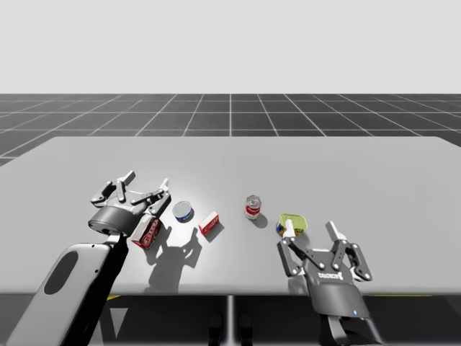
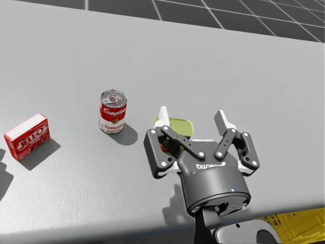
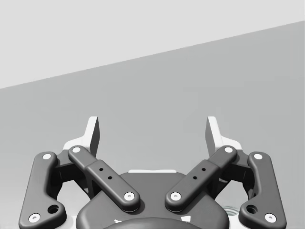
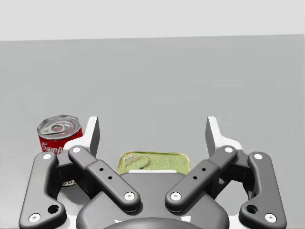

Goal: Grasp the can of spam and hold it up.

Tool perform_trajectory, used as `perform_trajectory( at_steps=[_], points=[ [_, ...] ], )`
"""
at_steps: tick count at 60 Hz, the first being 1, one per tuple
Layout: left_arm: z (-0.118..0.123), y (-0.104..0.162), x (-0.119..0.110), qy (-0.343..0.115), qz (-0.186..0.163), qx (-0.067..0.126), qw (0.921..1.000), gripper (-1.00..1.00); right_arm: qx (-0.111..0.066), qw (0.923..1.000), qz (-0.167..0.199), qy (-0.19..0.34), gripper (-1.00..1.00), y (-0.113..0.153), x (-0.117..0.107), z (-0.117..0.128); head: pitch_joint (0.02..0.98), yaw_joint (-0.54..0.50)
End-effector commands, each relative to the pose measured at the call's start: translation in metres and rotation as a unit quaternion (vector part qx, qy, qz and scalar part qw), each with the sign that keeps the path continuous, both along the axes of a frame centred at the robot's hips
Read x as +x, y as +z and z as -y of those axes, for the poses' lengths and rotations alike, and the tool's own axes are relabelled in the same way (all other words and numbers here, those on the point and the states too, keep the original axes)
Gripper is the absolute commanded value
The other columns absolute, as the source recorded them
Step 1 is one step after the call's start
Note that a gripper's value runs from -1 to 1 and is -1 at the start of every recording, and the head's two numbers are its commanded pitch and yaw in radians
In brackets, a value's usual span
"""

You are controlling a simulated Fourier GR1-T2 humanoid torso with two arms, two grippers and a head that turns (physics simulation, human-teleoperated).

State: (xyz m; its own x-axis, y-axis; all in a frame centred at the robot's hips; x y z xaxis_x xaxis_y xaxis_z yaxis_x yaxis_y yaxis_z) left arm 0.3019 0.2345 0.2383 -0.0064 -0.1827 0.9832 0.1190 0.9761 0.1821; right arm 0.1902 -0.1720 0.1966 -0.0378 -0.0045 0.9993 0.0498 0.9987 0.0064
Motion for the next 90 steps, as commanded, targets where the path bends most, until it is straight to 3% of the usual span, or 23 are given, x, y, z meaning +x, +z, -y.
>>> perform_trajectory(
  at_steps=[1,3,5,15,18,50,77,79,83,84,85,86,87,88,90],
  points=[
    [0.000,0.000,0.000,0.000,0.000,0.001,1.0000,-1.00,0.002,0.9992,-0.039,-0.009,-1.00,-0.024,-0.009,-0.007,0.839,-0.30],
    [0.000,0.000,0.000,0.000,0.000,0.001,1.0000,-1.00,-0.003,0.9990,-0.044,-0.011,-1.00,-0.027,-0.008,-0.007,0.840,-0.30],
    [0.000,0.000,0.000,0.000,0.000,0.002,1.0000,-1.00,0.004,0.9981,-0.061,-0.012,-1.00,-0.033,-0.007,-0.008,0.839,-0.30],
    [0.000,-0.001,0.000,0.002,0.000,0.003,1.0000,-1.00,-0.012,0.9964,-0.080,-0.027,-1.00,-0.047,0.001,-0.009,0.841,-0.30],
    [0.000,-0.001,0.000,0.002,0.000,0.003,1.0000,-1.00,-0.006,0.9954,-0.089,-0.034,-1.00,-0.051,0.004,-0.009,0.842,-0.30],
    [0.000,-0.001,0.001,0.005,0.000,0.006,1.0000,-1.00,-0.022,0.9910,-0.117,-0.060,-1.00,-0.076,0.045,-0.010,0.841,-0.31],
    [0.001,-0.002,0.001,0.003,-0.001,0.009,1.0000,-1.00,-0.015,0.9865,-0.154,-0.053,-1.00,-0.075,0.064,-0.009,0.838,-0.31],
    [0.001,-0.002,0.001,0.003,-0.002,0.009,1.0000,-1.00,-0.020,0.9858,-0.160,-0.047,-1.00,-0.076,0.065,-0.010,0.837,-0.31],
    [0.001,-0.003,0.002,0.003,-0.002,0.009,1.0000,-1.00,-0.008,0.9846,-0.172,-0.033,-1.00,-0.076,0.063,-0.009,0.834,-0.32],
    [0.001,-0.003,0.001,0.003,-0.002,0.010,0.9999,-1.00,-0.011,0.9854,-0.165,-0.040,-0.28,-0.076,0.063,-0.009,0.832,-0.32],
    [0.001,-0.003,0.001,0.003,-0.002,0.010,0.9999,-1.00,-0.013,0.9859,-0.161,-0.043,-0.06,-0.076,0.062,-0.009,0.832,-0.32],
    [0.001,-0.003,0.001,0.003,-0.002,0.010,0.9999,-1.00,-0.015,0.9863,-0.158,-0.045,0.43,-0.077,0.062,-0.009,0.831,-0.32],
    [0.001,-0.003,0.001,0.003,-0.002,0.010,0.9999,-1.00,-0.015,0.9863,-0.158,-0.045,0.43,-0.077,0.062,-0.009,0.831,-0.32],
    [0.001,-0.003,0.001,0.003,-0.002,0.010,0.9999,-1.00,-0.012,0.9859,-0.161,-0.045,0.93,-0.077,0.061,-0.009,0.826,-0.32],
    [0.001,-0.003,0.001,0.002,-0.002,0.010,0.9999,-1.00,-0.012,0.9858,-0.161,-0.047,1.00,-0.077,0.061,-0.009,0.820,-0.32]
  ],
)
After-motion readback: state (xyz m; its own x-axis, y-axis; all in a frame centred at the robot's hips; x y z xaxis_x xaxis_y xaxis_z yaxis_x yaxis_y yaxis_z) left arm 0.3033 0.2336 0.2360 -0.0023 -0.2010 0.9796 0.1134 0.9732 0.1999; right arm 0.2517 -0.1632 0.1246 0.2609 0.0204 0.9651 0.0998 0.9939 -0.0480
